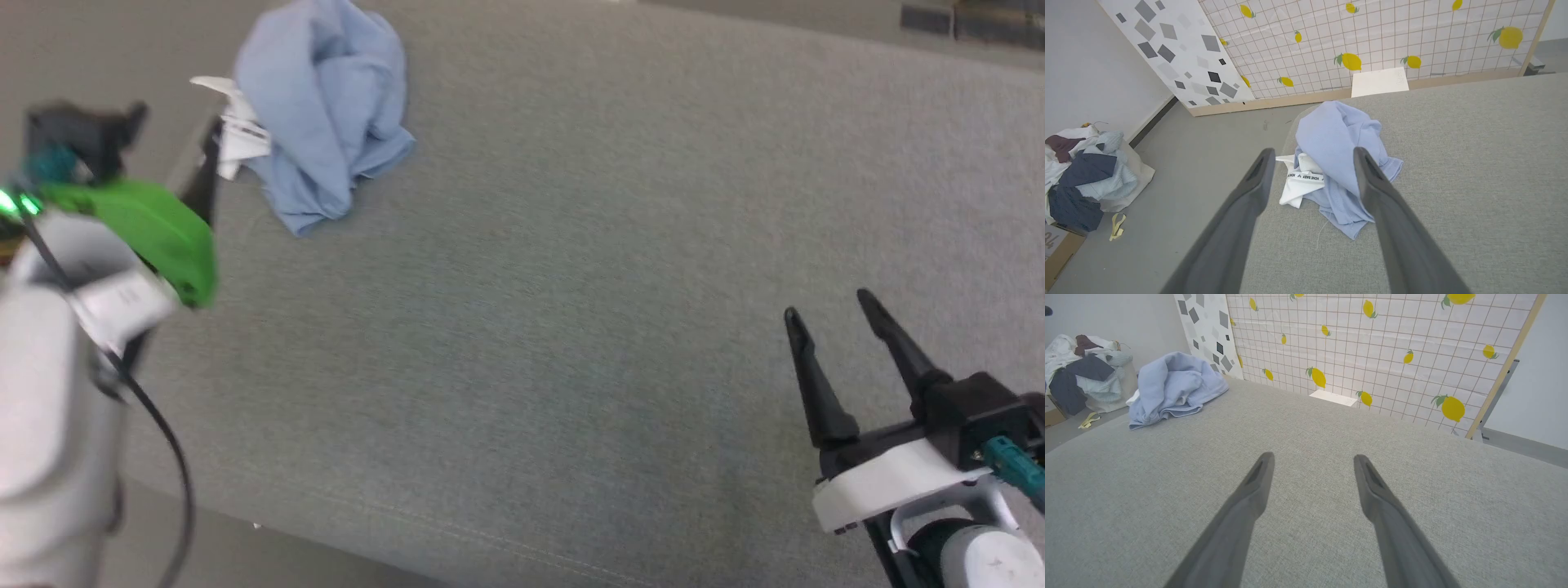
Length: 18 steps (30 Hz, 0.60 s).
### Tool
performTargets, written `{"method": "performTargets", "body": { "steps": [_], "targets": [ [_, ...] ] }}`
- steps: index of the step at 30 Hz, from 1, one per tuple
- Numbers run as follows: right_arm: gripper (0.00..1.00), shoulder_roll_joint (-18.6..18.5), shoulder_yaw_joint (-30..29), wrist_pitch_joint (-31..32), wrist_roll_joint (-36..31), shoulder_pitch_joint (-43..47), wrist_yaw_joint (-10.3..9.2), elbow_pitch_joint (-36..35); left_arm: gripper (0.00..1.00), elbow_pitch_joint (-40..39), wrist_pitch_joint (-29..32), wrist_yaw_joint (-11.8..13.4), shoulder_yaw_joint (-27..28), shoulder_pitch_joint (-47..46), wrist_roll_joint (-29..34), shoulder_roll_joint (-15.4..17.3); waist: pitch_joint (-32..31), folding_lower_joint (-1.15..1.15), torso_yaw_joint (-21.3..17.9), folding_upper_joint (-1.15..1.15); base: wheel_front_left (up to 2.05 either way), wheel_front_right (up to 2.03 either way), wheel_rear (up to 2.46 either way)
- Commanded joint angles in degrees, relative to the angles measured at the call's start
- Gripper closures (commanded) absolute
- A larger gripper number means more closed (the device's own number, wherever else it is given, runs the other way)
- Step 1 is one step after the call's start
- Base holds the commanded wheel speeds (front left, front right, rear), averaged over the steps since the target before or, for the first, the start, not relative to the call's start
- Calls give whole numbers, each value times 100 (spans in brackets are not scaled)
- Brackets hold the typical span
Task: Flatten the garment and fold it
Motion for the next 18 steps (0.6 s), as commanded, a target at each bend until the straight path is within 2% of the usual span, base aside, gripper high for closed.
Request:
{"method": "performTargets", "body": {
  "steps": [1,4,9,11,18],
  "targets": [
    [0,-21,-40,-39,-53,-127,-10,-64,0,110,194,-32,-64,-325,-185,227,763,0,-625,0,0,0,0],
    [0,-13,-105,-100,-84,-206,-10,-110,0,292,664,-47,-408,-879,-811,692,1043,0,-808,0,0,0,0],
    [0,39,-150,-237,-149,-343,-10,-123,0,676,1518,-50,-1101,-1719,-1995,1695,1463,0,-1074,0,0,0,0],
    [0,73,-161,-295,-170,-397,-10,-104,0,837,1754,-50,-1259,-2001,-2342,1968,1600,0,-1163,0,0,0,0],
    [0,193,-150,-499,-232,-584,-10,48,0,1461,2275,-51,-1594,-2606,-3099,2487,1902,0,-1444,0,0,0,0]
  ]
}}
